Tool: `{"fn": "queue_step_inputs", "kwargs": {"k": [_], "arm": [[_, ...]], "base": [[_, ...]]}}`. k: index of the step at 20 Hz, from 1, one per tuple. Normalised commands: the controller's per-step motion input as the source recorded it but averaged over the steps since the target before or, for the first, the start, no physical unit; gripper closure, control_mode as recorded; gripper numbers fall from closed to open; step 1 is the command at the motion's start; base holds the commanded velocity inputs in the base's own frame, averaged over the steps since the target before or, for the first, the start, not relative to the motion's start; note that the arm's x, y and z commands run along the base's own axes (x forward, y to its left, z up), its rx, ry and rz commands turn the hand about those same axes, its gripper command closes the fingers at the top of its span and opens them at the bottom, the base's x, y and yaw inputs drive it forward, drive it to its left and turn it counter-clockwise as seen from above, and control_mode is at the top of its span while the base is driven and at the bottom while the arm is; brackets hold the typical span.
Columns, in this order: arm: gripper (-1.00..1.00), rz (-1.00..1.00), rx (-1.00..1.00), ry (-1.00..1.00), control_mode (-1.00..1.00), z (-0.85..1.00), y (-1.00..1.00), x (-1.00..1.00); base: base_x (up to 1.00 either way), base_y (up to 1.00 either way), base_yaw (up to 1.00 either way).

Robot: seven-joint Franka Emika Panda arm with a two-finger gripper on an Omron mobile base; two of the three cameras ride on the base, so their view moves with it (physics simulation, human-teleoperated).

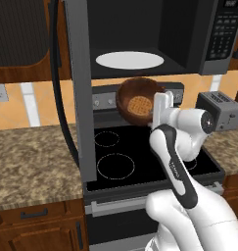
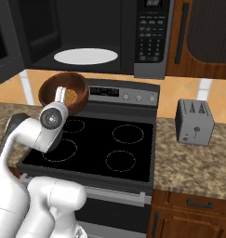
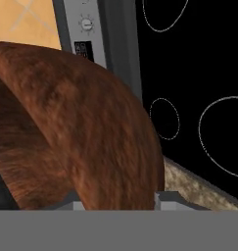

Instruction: Open the microwave, place the bowl with waffle inside the microwave, then close the microwave door and turn it on.

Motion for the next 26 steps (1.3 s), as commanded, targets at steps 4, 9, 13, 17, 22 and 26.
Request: {"fn": "queue_step_inputs", "kwargs": {"k": [4,9,13,17,22,26], "arm": [[1.00,-0.07,0.06,0.00,-1.00,1.00,-0.33,-0.25],[1.00,-0.01,0.04,0.00,-1.00,0.90,-0.14,-0.01],[1.00,0.00,0.03,0.00,-1.00,0.73,0.00,0.30],[1.00,0.00,0.06,0.00,-1.00,0.46,-0.04,0.53],[1.00,0.03,0.08,-0.03,-1.00,0.00,-0.16,0.35],[1.00,0.12,0.05,0.00,-1.00,0.04,0.00,0.59]], "base": [[0.00,0.00,0.00],[0.00,0.00,0.00],[0.00,0.00,0.00],[0.00,0.00,0.00],[0.00,0.00,0.00],[0.00,0.00,0.00]]}}
